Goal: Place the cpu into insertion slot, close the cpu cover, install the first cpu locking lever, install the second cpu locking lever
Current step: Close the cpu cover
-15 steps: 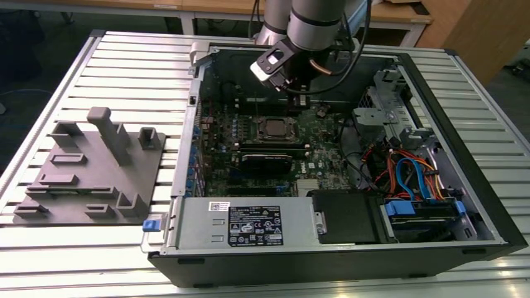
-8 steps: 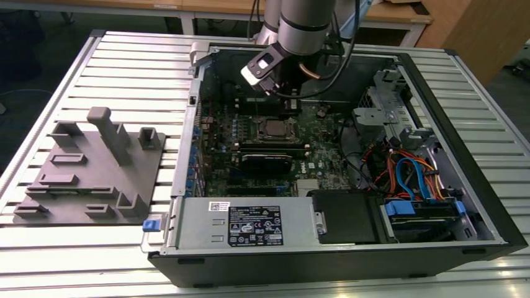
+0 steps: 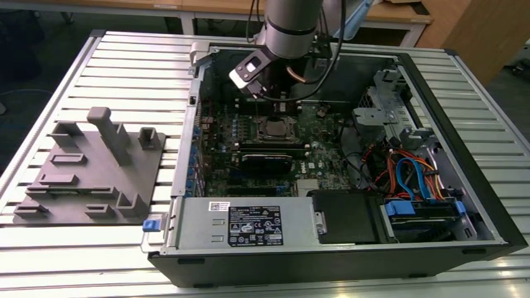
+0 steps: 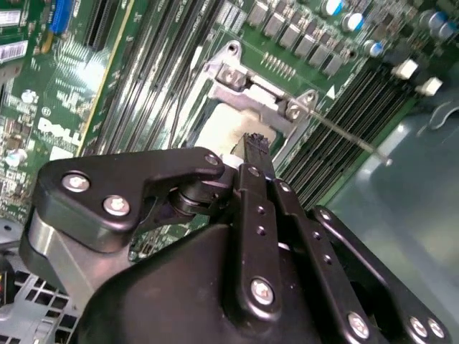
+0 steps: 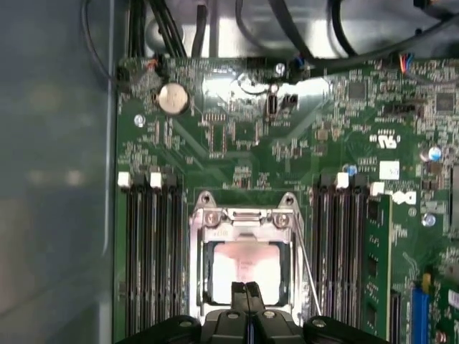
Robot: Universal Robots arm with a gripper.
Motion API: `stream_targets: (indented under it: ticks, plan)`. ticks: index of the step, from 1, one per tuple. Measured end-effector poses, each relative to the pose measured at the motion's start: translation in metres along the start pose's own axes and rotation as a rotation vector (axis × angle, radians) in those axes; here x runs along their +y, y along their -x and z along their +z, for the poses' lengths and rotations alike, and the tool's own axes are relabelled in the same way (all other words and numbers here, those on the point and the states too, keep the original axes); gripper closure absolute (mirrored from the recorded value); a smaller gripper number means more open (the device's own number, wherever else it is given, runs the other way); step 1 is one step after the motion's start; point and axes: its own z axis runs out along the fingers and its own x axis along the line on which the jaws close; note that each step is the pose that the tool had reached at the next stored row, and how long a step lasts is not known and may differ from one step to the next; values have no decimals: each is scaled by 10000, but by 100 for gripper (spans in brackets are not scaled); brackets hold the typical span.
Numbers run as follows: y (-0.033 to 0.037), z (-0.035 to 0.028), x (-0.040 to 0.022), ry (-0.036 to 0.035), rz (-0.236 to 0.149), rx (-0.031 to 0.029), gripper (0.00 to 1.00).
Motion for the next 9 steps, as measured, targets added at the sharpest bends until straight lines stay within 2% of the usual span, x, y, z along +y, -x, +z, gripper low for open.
stream_targets:
  ticks: [3, 9]
  plan:
    - [0, 15, -17, 0, -18, 0, 90]
    - [4, 108, -50, -14, -231, -3, 90]
